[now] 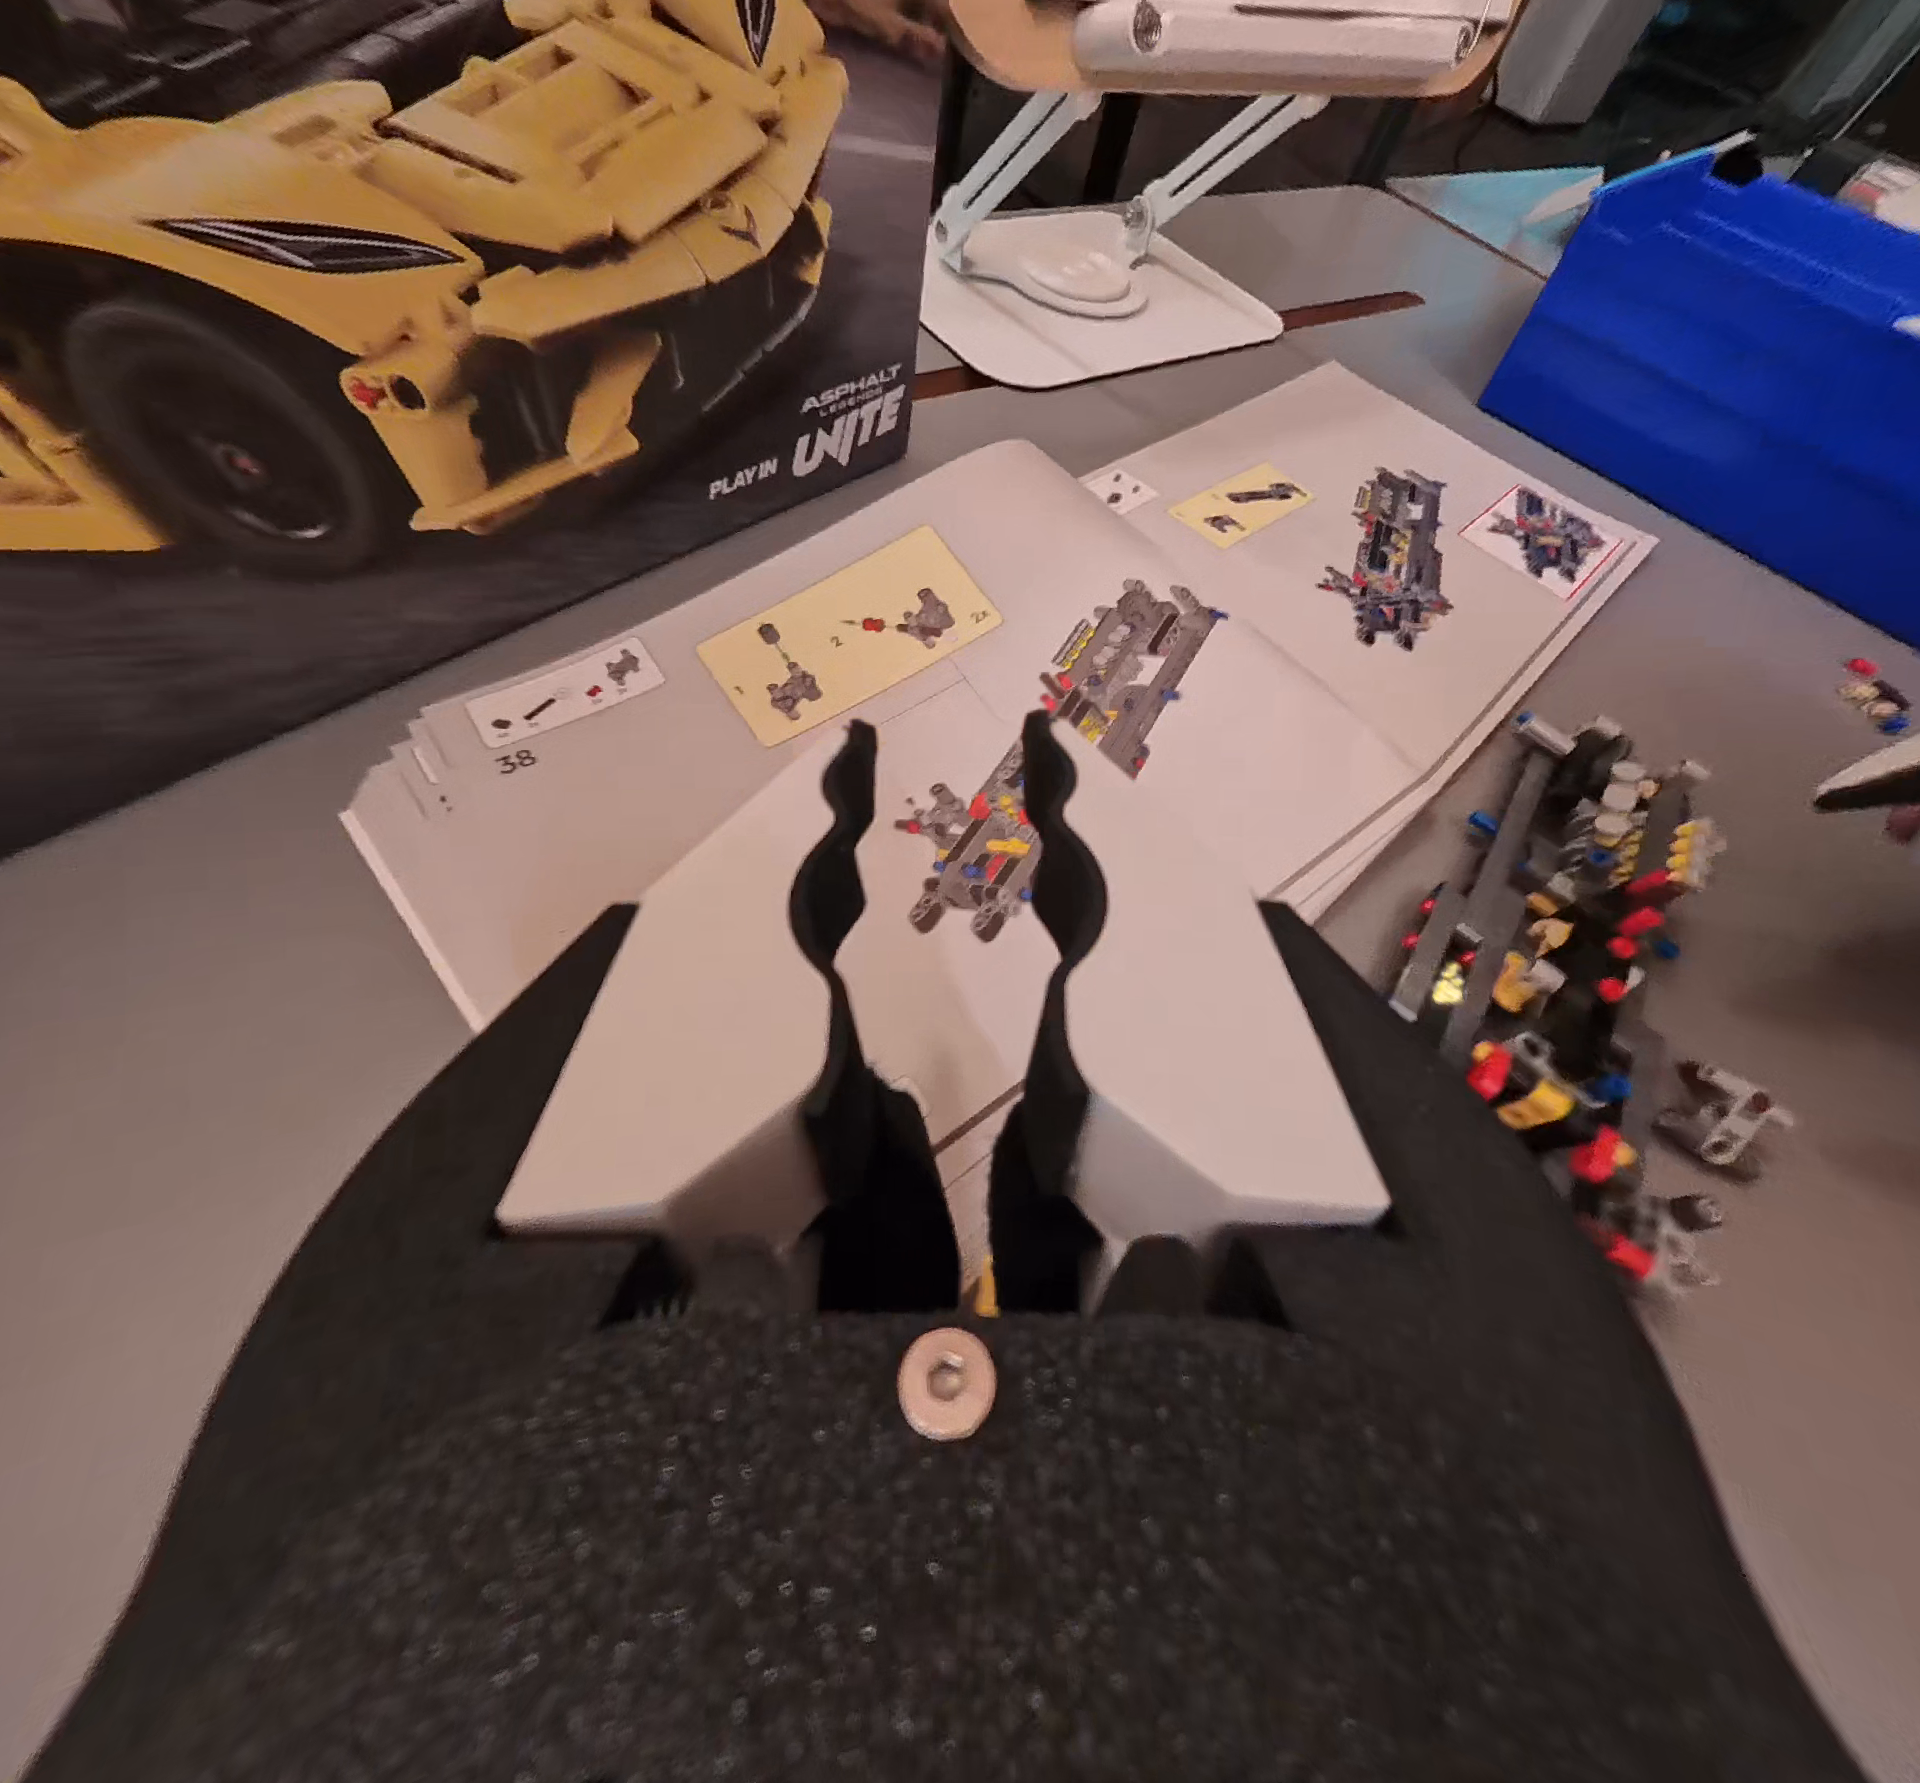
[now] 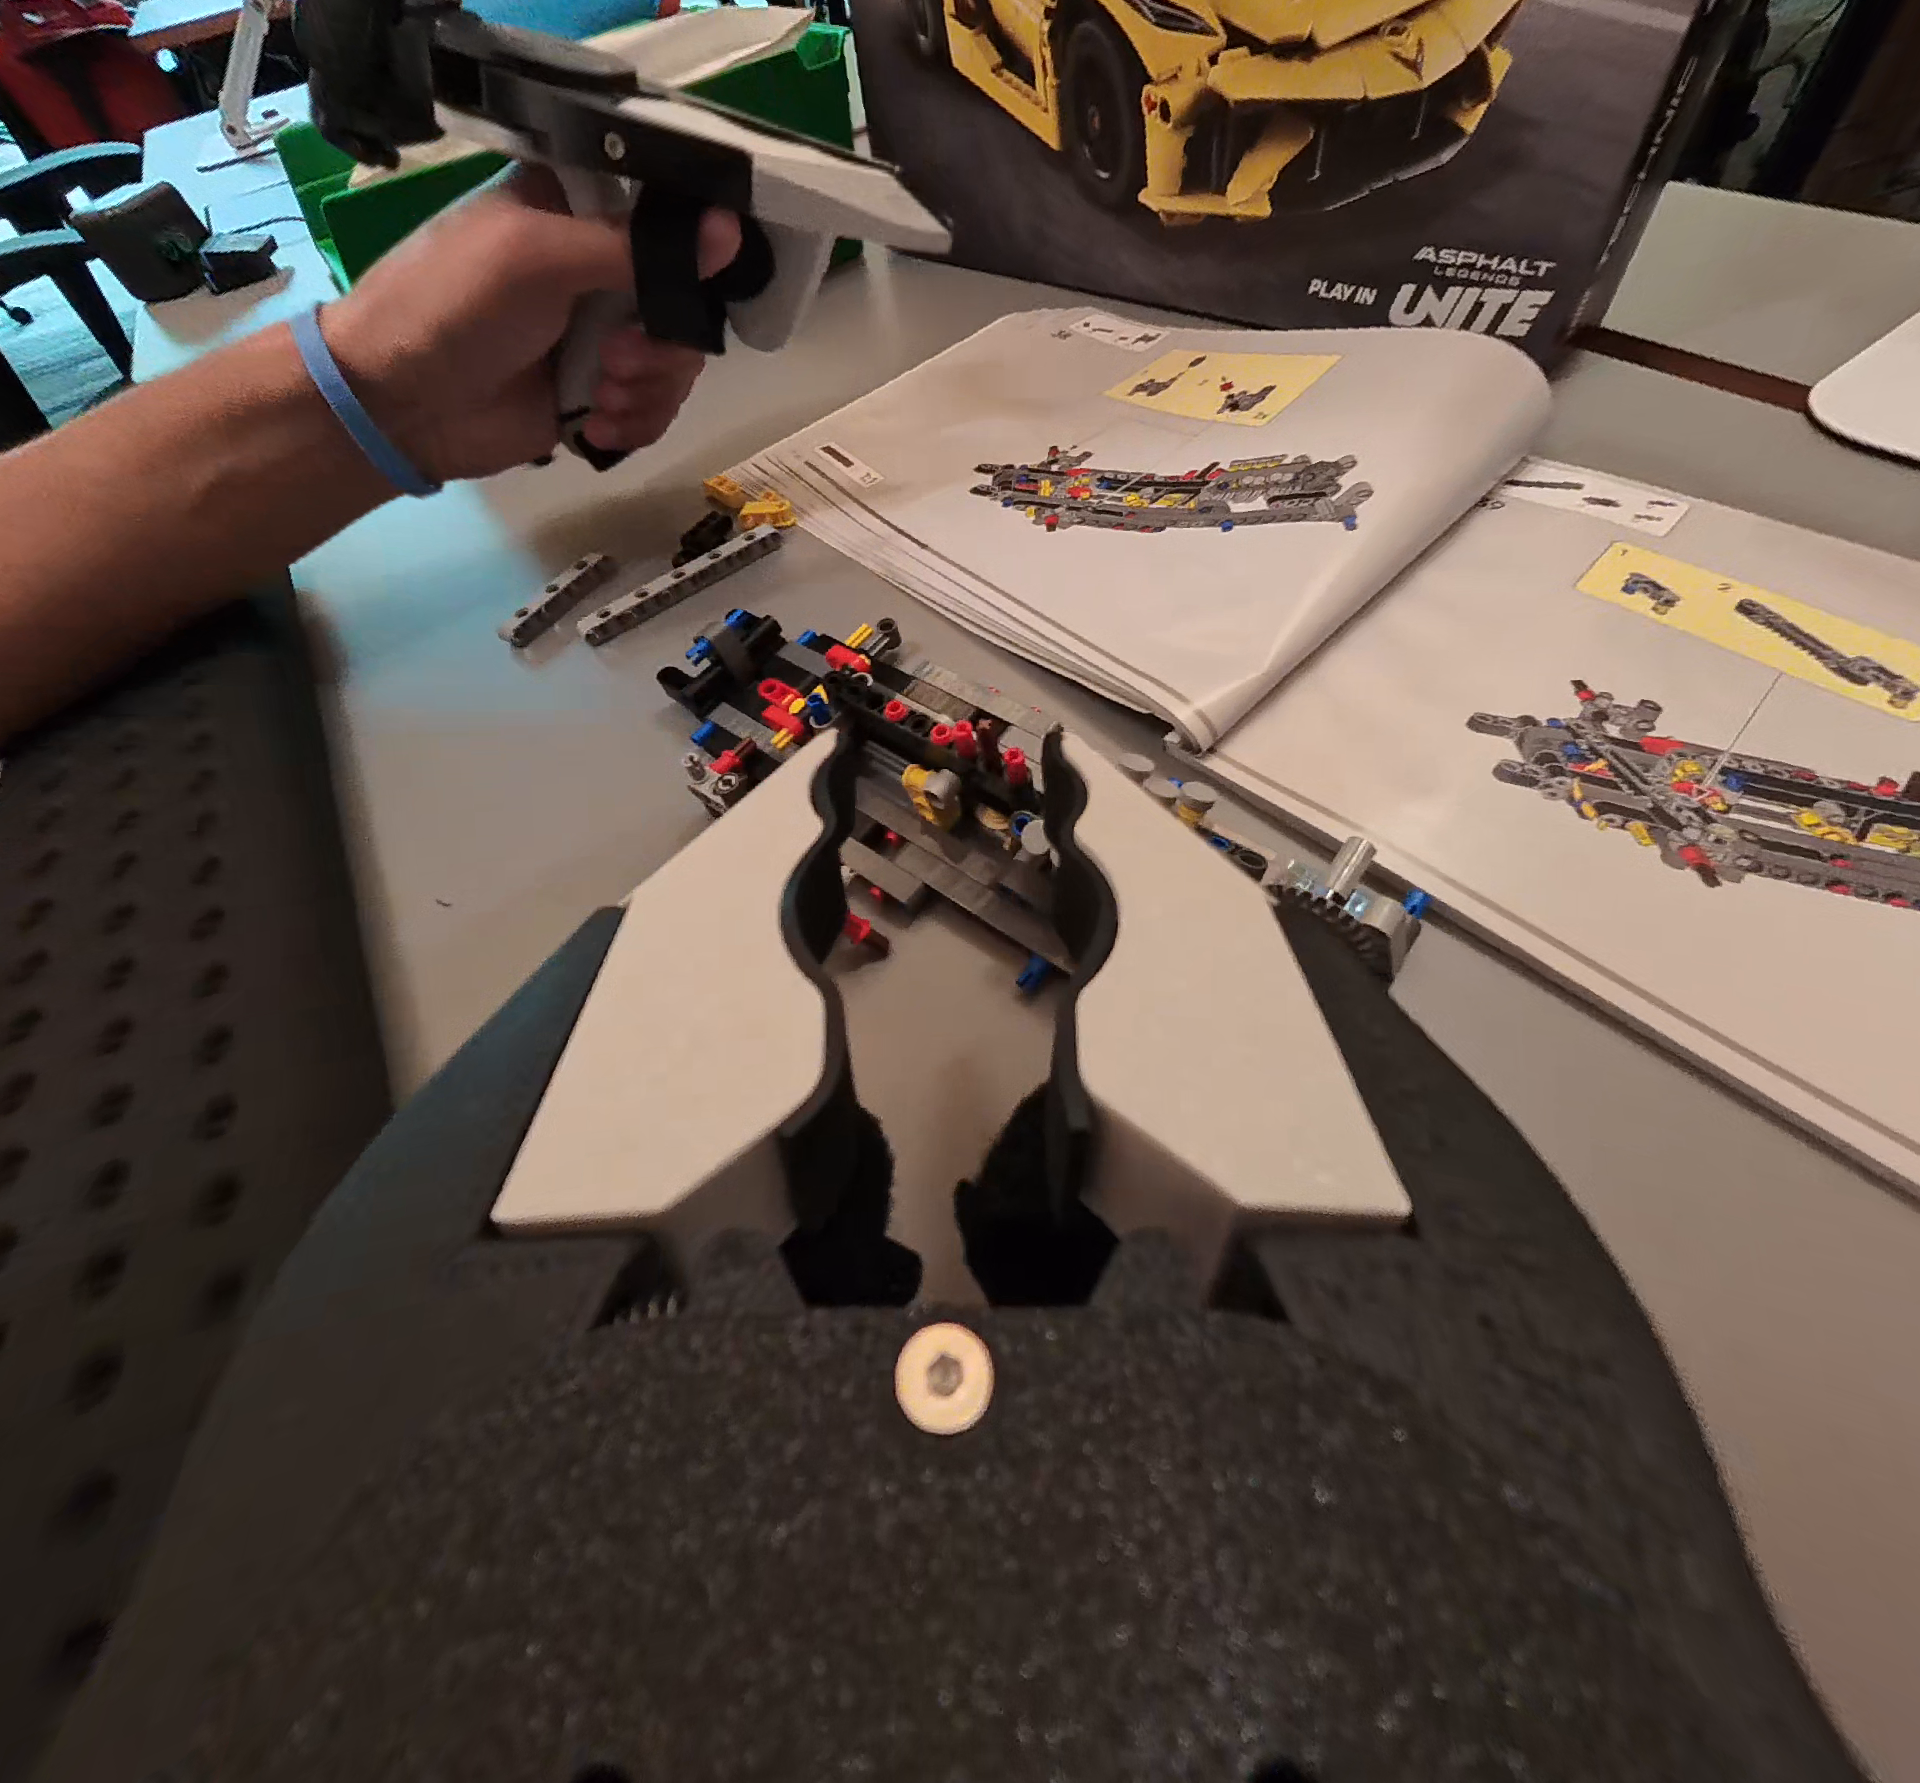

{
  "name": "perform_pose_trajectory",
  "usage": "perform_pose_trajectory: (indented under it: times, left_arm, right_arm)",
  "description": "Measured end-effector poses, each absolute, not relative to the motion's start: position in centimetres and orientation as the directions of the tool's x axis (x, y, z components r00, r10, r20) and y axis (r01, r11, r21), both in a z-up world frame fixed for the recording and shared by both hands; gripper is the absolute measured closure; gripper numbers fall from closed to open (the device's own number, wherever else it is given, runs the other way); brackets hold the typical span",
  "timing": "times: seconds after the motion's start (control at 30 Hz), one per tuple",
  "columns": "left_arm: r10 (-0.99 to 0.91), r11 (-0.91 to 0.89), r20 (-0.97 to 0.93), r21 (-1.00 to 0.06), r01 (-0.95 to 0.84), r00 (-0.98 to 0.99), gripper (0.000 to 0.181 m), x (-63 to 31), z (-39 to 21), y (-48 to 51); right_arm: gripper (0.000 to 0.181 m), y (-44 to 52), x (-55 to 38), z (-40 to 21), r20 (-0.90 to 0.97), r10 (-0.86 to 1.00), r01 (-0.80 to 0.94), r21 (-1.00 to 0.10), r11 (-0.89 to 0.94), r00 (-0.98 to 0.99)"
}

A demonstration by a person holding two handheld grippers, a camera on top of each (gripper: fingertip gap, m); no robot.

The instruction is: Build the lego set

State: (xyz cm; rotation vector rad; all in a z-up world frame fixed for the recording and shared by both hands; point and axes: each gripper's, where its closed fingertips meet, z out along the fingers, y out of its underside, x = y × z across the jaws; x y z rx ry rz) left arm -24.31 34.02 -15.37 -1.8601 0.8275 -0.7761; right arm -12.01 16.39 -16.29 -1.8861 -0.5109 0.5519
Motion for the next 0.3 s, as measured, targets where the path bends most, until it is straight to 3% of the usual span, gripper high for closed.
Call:
perform_pose_trajectory:
  times: [0.07,0.3]
  left_arm:
    - [-0.811,-0.297,0.113,-0.924,-0.239,0.574,0.163,-24.51,-15.82,33.99]
    - [-0.830,-0.222,0.003,-0.919,-0.325,0.558,0.162,-24.08,-16.13,34.49]
  right_arm:
    - [0.147,16.44,-12.15,-16.36,-0.159,0.585,0.080,-0.929,-0.362,0.795]
    - [0.148,16.41,-11.94,-16.36,-0.178,0.587,0.066,-0.927,-0.369,0.790]
